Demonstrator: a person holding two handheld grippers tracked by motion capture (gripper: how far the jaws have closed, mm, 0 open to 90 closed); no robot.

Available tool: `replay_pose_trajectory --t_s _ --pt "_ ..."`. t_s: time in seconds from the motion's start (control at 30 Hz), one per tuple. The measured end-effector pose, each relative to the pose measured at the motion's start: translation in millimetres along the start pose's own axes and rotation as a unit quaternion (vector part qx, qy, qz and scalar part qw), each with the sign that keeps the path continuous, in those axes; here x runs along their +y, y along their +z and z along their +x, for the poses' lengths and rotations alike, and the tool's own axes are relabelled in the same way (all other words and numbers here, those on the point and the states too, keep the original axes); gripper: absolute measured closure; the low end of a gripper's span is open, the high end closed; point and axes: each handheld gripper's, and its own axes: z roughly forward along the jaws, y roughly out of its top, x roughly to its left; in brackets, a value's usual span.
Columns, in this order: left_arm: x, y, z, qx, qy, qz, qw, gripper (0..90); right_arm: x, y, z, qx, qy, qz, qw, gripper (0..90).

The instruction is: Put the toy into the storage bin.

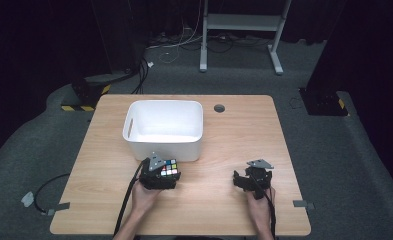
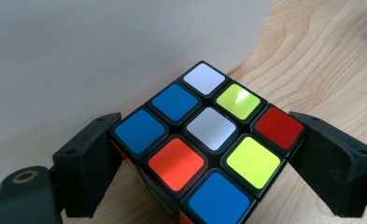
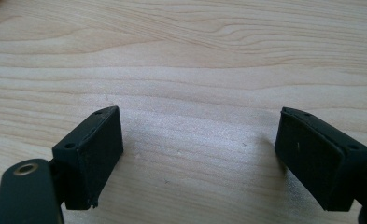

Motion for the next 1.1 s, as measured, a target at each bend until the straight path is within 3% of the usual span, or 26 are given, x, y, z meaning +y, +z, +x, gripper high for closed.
replay_pose_trajectory --t_s 0.43,0.73,1.1 --pt "1.2 -3.2 -0.1 0.007 0.016 0.007 0.9998 13.8 0.0 0.0 0.0 0.000 0.000 0.000 1.0000 15.0" --pt "3.8 -8.2 -1.2 -0.002 -0.005 0.002 1.0000 13.8 0.0 0.0 0.0 0.000 0.000 0.000 1.0000 15.1" --pt "7.4 -14.6 -5.2 -0.013 0.002 0.009 0.9999 13.8 0.0 0.0 0.0 0.000 0.000 0.000 1.0000 15.1"
